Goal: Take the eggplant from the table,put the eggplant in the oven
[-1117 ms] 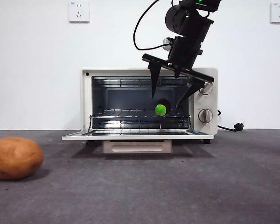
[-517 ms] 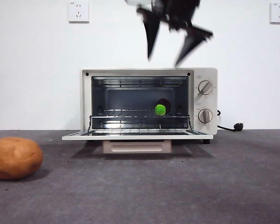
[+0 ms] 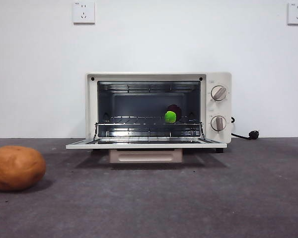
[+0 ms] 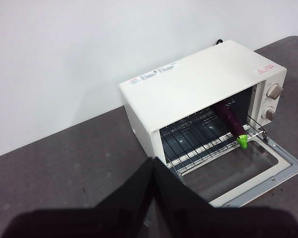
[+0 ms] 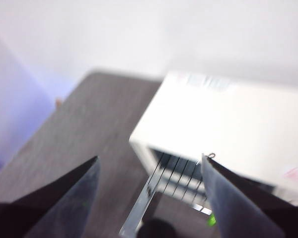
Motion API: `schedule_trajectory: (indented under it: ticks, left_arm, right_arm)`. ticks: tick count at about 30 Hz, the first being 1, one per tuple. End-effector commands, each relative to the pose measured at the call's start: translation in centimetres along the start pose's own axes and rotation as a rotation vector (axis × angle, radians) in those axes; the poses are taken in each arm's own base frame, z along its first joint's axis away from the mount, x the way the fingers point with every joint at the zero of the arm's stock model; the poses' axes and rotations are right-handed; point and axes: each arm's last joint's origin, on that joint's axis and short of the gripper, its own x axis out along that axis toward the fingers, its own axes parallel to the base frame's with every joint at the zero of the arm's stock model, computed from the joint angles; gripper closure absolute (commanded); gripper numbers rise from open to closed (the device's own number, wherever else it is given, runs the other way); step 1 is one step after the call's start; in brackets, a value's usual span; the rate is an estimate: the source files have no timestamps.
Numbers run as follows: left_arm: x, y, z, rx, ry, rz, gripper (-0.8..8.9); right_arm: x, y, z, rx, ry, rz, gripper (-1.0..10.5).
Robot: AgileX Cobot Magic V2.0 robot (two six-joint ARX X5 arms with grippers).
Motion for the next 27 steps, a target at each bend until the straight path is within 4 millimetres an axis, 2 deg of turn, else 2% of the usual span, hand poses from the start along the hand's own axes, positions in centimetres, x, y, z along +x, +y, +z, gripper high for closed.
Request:
schedule_trajectory:
  ticks: [1, 6, 12, 18, 24, 25, 27]
  left_arm:
    - [0.2, 0.0, 0.1, 0.014, -0.011, -0.003, 8.19]
    - [0.4, 0.0, 0.1, 0.013, -0.011, -0.004, 8.19]
    - [0.4, 0.0, 0.2, 0.013, -0.012, -0.006, 8.19]
    - [0.4, 0.0, 0.2, 0.013, -0.012, -0.006, 8.19]
    - [0.6, 0.0, 0.2, 0.013, -0.009, -0.007, 8.19]
    - [0.7, 0.0, 0.2, 0.013, -0.007, -0.007, 8.19]
    - [0.8, 0.0, 0.2, 0.013, -0.006, -0.007, 8.19]
  right_arm:
    - [-2.8, 0.0, 0.2, -0.035, -0.045, -0.052, 6.0]
    - [-8.7, 0.1, 0.5, -0.060, -0.174, -0.153, 6.0]
    - [-14.3, 0.2, 0.2, -0.075, -0.287, -0.222, 6.0]
    - [-18.5, 0.0, -0.4, -0.076, -0.375, -0.326, 6.0]
    - [-21.5, -0.1, -1.2, -0.075, -0.424, -0.372, 6.1]
    - [-21.8, -0.1, -1.3, -0.073, -0.428, -0.381, 6.4]
    - [-22.7, -0.2, -1.7, -0.083, -0.429, -0.390, 7.7]
